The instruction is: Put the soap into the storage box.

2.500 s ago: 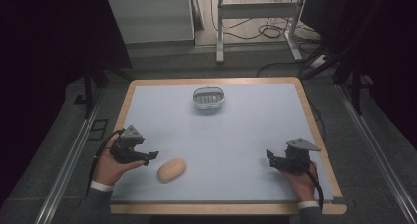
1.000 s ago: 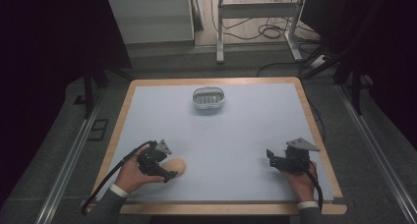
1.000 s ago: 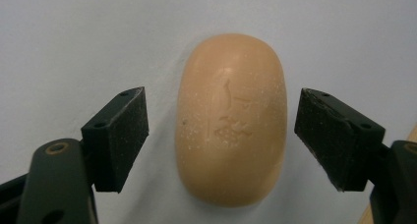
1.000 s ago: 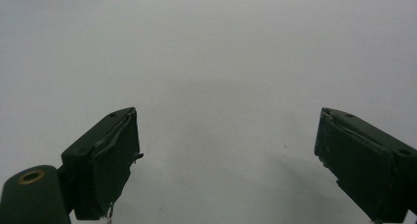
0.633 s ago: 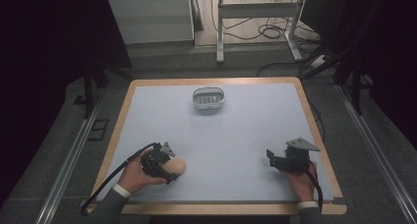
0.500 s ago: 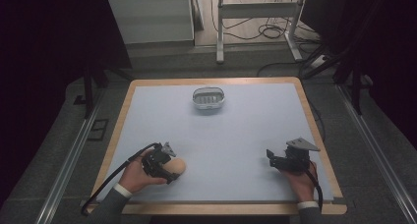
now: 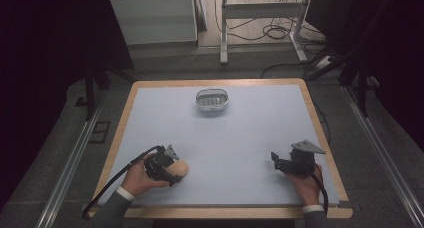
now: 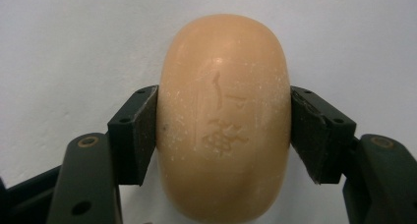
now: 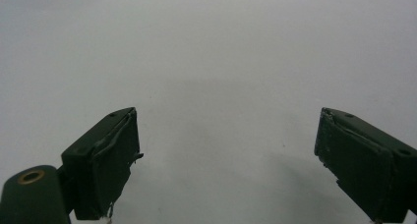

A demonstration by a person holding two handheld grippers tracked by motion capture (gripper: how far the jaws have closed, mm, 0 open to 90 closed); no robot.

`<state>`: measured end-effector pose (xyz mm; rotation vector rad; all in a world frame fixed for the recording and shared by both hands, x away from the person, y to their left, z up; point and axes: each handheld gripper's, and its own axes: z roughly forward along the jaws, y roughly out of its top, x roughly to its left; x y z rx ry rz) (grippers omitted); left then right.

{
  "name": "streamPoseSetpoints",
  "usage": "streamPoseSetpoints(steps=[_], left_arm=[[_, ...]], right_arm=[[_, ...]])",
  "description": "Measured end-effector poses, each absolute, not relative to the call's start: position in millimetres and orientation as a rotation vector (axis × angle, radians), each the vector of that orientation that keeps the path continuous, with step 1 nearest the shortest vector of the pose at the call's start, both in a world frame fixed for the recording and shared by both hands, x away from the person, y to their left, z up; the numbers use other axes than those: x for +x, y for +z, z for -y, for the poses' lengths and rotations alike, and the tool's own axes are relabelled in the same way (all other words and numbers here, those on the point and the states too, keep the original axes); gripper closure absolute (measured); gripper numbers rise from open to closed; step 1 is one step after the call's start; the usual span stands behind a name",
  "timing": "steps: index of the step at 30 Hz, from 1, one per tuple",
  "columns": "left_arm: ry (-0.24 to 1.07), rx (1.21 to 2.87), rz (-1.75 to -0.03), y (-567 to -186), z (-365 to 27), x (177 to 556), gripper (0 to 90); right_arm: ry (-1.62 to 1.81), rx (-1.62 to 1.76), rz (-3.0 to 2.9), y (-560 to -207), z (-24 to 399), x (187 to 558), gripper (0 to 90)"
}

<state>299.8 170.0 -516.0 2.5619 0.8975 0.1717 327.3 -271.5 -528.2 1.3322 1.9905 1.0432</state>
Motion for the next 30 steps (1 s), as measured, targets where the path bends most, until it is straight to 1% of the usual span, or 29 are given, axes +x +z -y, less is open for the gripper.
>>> streamPoseSetpoints(steps=[12, 14, 30], left_arm=[[0.198, 2.502, -0.907, -502, -174, 307, 32.8], [0.186, 2.488, -0.909, -500, -175, 309, 32.8], [0.212, 2.468, -0.906, -488, -173, 321, 32.8]], right_arm=[[1.043, 1.336, -1.991, -528, 272, 327, 9.7], [1.043, 1.338, -1.992, -528, 272, 328, 9.7], [1.043, 1.344, -1.991, -528, 272, 328, 9.7]])
